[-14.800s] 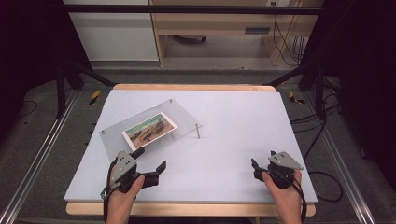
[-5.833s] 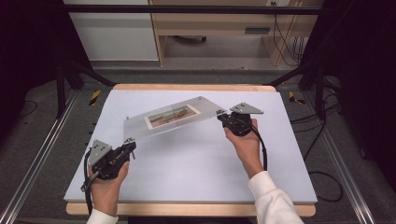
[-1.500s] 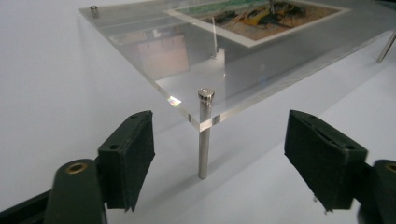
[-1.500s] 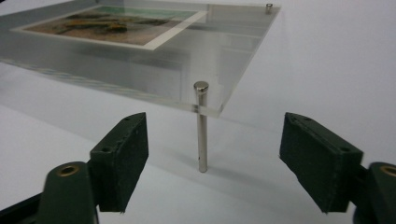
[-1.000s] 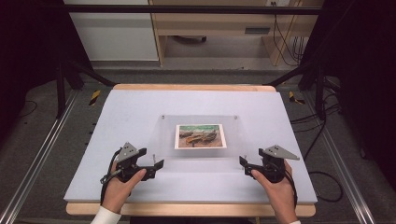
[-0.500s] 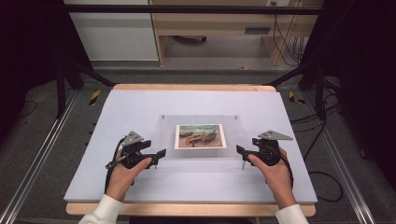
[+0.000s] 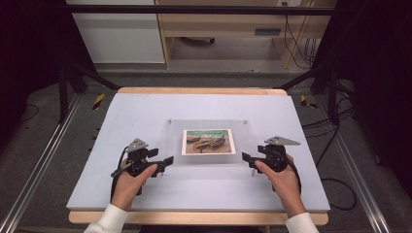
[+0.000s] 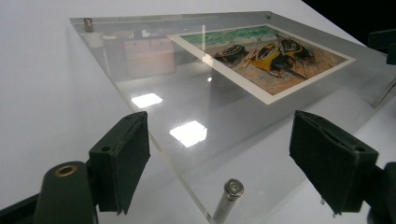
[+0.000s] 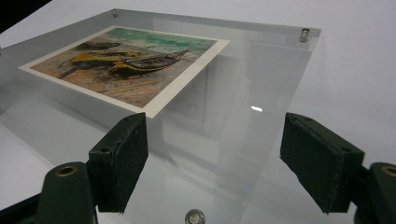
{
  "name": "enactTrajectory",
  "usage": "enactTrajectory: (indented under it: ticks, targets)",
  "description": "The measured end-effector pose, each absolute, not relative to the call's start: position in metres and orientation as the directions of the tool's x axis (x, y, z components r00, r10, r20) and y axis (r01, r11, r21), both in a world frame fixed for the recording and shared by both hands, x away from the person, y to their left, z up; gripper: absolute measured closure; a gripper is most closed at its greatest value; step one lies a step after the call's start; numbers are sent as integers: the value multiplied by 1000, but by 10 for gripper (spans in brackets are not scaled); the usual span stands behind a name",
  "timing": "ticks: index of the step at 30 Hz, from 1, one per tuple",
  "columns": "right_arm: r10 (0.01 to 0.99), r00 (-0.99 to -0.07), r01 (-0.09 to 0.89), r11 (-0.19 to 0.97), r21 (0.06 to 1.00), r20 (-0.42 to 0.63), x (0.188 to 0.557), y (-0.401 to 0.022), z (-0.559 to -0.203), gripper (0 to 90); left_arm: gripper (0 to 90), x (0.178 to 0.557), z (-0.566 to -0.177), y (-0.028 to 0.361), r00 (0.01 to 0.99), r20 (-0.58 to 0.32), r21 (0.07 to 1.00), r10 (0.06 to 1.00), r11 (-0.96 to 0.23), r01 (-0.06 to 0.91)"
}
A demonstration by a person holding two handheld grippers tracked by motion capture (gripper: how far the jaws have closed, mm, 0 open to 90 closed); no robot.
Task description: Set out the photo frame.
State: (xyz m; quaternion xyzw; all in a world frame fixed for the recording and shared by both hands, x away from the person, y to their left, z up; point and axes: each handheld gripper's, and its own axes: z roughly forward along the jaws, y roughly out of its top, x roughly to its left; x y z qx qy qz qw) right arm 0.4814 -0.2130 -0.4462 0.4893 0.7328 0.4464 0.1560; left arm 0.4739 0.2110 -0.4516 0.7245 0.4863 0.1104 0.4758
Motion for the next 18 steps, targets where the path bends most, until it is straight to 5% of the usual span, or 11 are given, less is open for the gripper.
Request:
enactTrajectory:
  ticks: [18]
  targets:
    - [832,-436,642,21,766,343,483,-217,-455,230,189,479,-457,216,456,-400,748,795,-4,664]
